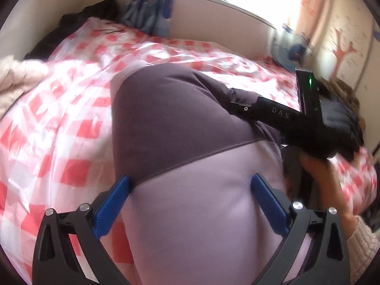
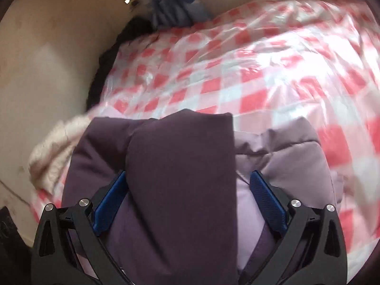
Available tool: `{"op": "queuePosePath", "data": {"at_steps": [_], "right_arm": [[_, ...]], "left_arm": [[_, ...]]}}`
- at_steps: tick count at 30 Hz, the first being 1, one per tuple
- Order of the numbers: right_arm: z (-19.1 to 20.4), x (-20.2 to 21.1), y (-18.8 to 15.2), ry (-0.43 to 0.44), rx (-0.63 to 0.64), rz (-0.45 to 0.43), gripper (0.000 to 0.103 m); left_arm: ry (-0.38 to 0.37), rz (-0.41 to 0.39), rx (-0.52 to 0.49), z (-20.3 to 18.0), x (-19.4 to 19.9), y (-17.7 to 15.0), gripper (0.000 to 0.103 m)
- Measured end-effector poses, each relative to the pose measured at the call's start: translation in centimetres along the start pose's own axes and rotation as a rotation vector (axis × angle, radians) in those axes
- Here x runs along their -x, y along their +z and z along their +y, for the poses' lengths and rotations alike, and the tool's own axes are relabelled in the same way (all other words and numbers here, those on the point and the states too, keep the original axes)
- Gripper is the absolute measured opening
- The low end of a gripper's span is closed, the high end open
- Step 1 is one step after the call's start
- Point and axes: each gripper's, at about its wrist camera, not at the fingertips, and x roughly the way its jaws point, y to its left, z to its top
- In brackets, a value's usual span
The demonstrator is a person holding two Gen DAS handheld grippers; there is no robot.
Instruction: Fold large clothes
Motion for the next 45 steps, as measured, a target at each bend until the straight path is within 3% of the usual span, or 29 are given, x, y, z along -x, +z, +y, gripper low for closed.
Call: {"op": "queuePosePath", "data": {"at_steps": [3, 6, 9, 16, 19, 22, 25, 31, 33, 36, 41, 45], "right_arm": [[-0.8, 2.7, -2.7, -0.066, -0.010, -0.094, 0.096], [-2.8, 3.4, -3.3, -0.057, -0.039, -0.092, 0.096], [-3.0, 3.6, -3.2, -0.062, -0.029, -0.072, 0.096], [-4.1, 2.6, -3.9, -0.062, -0.051, -0.162, 0.096], [-4.3, 2.7, -3.7, -0.045, -0.061, -0.150, 0.096], [-3.5, 5.1, -3.4, -0.085, -0.044, -0.150, 0.096], [-3.3, 8.2, -5.2, -0.166, 0.000, -0.226, 0.096], [-6.2, 6.8, -7.6, -0.124, -0.082, -0.260, 0.096], [-6.2, 6.5, -7.4, -0.124, -0.073, -0.251, 0.096], [-7.1, 6.0, -6.1, -0.066, -0.113, -0.155, 0.096], [-0.9, 13.4, -6.9, -0.219, 0.124, -0.247, 0.096], [3.6, 16.4, -9.5, -0.343, 0.299, -0.187, 0.096]], "left_arm": [[0.051, -0.015, -0.100, -2.2, 0.1, -0.6, 0.097], [0.085, -0.031, -0.146, -3.3, 0.2, -0.9, 0.097], [0.082, -0.029, -0.135, -2.8, 0.1, -0.7, 0.097], [0.091, -0.040, -0.169, -3.7, 0.4, -1.0, 0.097], [0.098, -0.043, -0.168, -3.6, 0.3, -1.0, 0.097], [0.109, -0.047, -0.143, -3.0, 0.4, -1.1, 0.097], [0.075, -0.048, -0.117, -2.3, 0.5, -1.1, 0.097], [0.113, -0.063, -0.180, -3.9, 0.4, -1.4, 0.097], [0.112, -0.059, -0.173, -3.7, 0.3, -1.3, 0.097], [0.120, -0.053, -0.156, -3.5, 0.1, -1.2, 0.097], [0.232, -0.078, -0.119, -3.6, 1.9, -1.2, 0.097], [0.233, -0.044, -0.078, -4.9, 4.4, -2.4, 0.097]]}}
